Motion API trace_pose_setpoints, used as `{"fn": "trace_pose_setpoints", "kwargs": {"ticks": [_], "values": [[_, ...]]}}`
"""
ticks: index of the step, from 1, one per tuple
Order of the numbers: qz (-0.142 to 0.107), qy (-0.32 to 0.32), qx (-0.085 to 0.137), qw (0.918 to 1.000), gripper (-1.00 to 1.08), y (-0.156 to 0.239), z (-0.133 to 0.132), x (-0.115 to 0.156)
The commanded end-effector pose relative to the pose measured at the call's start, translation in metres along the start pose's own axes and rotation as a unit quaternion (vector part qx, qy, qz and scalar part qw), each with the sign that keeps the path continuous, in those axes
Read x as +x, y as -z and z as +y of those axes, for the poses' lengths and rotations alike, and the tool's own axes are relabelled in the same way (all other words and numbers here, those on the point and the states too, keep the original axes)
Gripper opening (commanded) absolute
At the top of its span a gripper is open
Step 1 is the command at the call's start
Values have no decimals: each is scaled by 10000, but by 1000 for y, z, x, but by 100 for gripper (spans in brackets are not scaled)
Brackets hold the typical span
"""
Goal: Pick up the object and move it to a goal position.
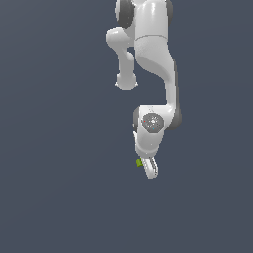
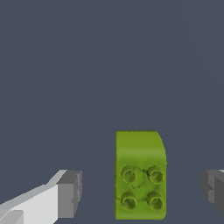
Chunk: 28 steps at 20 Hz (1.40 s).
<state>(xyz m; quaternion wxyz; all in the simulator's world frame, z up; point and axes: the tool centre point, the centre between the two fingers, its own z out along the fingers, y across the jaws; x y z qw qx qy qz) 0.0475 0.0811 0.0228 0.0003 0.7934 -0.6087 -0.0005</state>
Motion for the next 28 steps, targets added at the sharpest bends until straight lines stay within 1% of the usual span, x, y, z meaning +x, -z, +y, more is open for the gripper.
{"fn": "trace_pose_setpoints", "kwargs": {"ticks": [1, 5, 6, 19, 24, 28], "values": [[0, -4, 5, 10000, 100, -8, 0, 0], [0, -4, 5, 10000, 100, -10, -1, 0], [0, -4, 5, 10000, -100, -10, -1, 0], [0, -4, 5, 10000, -100, -9, 0, 2], [0, -4, 5, 10000, -100, 3, 6, 11], [-3, -4, 6, 10000, -100, 20, 15, 25]]}}
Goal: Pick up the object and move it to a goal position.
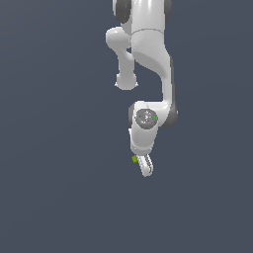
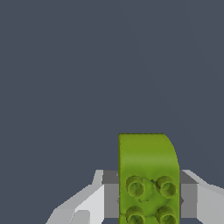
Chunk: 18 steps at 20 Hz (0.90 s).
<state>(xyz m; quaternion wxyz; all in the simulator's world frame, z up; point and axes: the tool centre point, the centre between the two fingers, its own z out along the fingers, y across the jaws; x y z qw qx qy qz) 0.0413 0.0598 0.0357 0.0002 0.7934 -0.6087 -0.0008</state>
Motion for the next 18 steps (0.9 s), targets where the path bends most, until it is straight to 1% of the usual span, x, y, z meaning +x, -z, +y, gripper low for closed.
{"fn": "trace_pose_setpoints", "kwargs": {"ticks": [1, 6, 18], "values": [[0, -4, 6, 10000, -100, 13, 6, 11], [-6, -6, 7, 10000, -100, 49, 25, 40], [-15, -10, 9, 10000, -100, 160, 82, 130]]}}
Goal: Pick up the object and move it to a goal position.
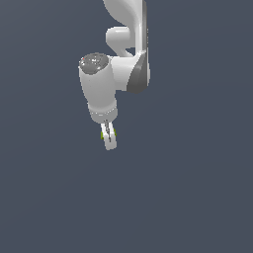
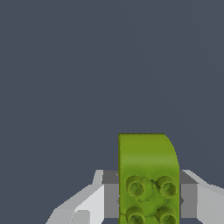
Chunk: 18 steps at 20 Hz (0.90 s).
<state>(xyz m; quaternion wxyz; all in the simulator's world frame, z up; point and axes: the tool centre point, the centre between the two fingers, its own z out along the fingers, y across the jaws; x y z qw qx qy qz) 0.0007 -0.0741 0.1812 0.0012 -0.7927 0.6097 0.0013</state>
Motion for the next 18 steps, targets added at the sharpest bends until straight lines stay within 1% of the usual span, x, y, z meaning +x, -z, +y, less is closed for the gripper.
{"fn": "trace_pose_setpoints", "kwargs": {"ticks": [1, 11, 15, 18], "values": [[-2, -1, 0, 10000, -100, 24, 12, 19], [7, 0, -2, 10000, -100, 111, 52, 90], [12, 3, -3, 10000, -100, 135, 62, 109], [15, 5, -3, 10000, -100, 147, 66, 119]]}}
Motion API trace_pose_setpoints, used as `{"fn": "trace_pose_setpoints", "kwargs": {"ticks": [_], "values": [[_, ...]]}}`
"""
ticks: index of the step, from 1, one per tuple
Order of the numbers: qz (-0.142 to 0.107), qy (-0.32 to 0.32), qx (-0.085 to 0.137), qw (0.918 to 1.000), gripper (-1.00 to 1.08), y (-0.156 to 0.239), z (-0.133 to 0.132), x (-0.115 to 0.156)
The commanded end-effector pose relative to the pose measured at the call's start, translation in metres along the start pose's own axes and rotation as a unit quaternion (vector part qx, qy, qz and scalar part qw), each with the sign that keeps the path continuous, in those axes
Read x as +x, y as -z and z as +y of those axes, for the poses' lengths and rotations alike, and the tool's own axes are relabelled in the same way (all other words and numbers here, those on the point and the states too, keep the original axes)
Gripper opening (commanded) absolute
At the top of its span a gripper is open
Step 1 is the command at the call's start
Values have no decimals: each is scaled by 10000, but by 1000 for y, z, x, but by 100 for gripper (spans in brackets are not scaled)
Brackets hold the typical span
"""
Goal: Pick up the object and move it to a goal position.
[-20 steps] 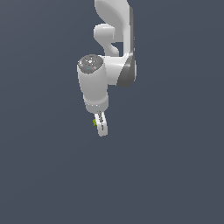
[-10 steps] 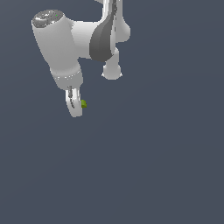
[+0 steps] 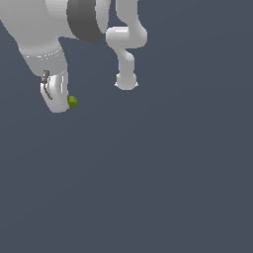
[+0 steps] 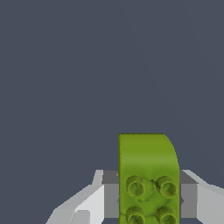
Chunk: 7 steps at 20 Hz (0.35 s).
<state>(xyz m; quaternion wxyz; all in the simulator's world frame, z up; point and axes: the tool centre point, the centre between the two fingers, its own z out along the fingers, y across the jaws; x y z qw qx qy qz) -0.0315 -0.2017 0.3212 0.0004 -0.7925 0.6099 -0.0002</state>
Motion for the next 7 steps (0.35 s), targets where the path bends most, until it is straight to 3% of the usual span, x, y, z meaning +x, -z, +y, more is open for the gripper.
{"fn": "trace_pose_setpoints", "kwargs": {"ticks": [1, 7], "values": [[0, 10, -6, 10000, -100, 9, 3, 7], [1, 13, -5, 10000, -100, 15, 4, 13]]}}
